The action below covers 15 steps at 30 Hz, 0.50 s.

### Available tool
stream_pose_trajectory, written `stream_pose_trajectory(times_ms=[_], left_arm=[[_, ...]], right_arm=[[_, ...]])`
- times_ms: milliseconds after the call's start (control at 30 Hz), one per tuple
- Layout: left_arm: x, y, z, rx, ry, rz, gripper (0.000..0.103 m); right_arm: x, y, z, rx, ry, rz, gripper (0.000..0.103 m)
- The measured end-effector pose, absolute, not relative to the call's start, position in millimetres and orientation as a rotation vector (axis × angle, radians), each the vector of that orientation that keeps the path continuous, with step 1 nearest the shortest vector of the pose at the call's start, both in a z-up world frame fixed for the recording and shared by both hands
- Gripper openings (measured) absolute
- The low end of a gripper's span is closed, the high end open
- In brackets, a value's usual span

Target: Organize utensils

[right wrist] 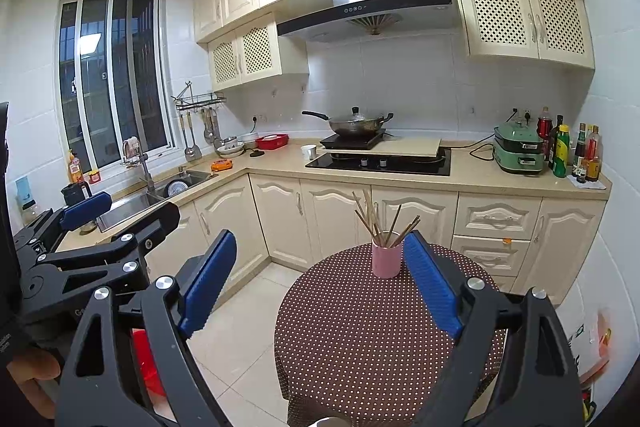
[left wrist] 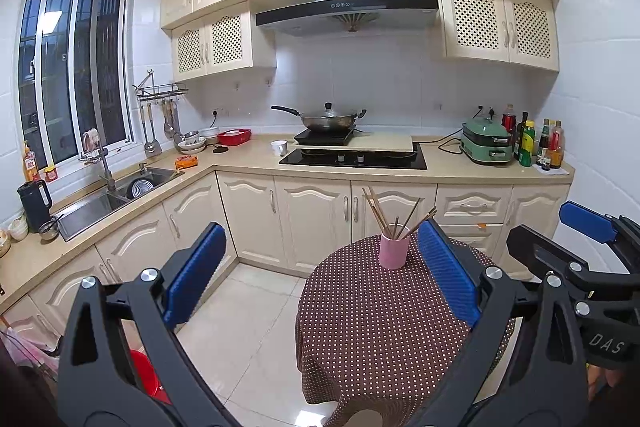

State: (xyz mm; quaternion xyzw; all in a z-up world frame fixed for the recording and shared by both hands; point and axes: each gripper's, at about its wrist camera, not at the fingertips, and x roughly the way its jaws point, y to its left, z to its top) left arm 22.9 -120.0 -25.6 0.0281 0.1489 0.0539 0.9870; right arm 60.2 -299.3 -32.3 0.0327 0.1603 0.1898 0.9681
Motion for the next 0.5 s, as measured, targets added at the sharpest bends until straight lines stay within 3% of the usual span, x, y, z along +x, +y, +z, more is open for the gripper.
stream_pose_trajectory(times_ms=[500], left_arm=[[27.9, -117.4, -27.6, 0.061, 0.301, 0.113, 0.095]], right_arm=[[63.7, -298.0, -35.3, 0.073, 0.332, 0.382, 0.083]])
